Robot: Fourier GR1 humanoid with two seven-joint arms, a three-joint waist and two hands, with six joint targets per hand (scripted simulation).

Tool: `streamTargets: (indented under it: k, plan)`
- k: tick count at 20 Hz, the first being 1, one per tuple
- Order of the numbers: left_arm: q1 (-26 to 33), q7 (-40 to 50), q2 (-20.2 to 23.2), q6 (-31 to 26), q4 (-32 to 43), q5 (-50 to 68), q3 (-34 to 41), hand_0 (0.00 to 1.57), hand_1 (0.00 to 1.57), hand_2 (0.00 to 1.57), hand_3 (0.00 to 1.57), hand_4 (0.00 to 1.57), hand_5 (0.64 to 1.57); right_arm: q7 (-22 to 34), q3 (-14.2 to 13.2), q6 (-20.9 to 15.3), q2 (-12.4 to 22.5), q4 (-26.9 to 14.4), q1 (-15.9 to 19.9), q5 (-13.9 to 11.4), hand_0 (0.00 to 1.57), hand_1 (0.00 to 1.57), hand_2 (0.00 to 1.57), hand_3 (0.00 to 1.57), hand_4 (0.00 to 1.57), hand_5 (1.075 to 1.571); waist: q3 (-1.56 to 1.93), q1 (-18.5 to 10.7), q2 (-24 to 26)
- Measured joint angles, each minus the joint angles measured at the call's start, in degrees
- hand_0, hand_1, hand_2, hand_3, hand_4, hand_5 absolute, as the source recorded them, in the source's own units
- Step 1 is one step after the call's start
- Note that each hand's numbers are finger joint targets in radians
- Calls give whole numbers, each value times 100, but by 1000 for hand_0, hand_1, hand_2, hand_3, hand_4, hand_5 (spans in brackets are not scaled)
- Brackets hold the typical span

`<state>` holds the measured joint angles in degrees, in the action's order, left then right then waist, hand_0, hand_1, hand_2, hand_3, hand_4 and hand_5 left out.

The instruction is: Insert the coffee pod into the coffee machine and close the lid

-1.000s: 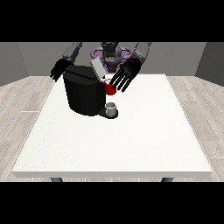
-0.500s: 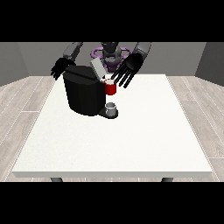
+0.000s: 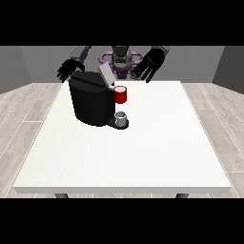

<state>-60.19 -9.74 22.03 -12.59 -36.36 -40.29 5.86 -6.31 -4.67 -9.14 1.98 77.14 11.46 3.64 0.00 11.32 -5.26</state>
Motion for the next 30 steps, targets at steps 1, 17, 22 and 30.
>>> streamTargets:
  k: [1, 17, 22, 30]
  plan:
    - [74, 8, -76, 8, -2, 159, 139, 0, 0, 0, 0, 0, 1571, 10, -35, 30, 25, 3, -68, 39, 0, 0, 0, 0, 445, 1571, -1, -53, 121]
    - [1927, -467, -1490, -102, -117, 2127, 1454, 0, 0, 0, 0, 0, 1571, 644, 57, 685, 689, 596, -262, 118, 0, 0, 0, 0, 0, 1571, -3, -1142, 1754]
    - [2354, -409, -1725, -316, -380, 2446, 1470, 0, 0, 0, 0, 0, 1571, 781, 136, 894, 777, 641, -147, 137, 0, 0, 0, 0, 0, 1571, -1, -1519, 1883]
    - [2904, -218, -2004, -558, -1149, 2940, 1361, 0, 0, 0, 0, 0, 1571, 883, 211, 1015, 877, 499, 296, -44, 0, 0, 0, 0, 0, 1571, -1, -1928, 1709]
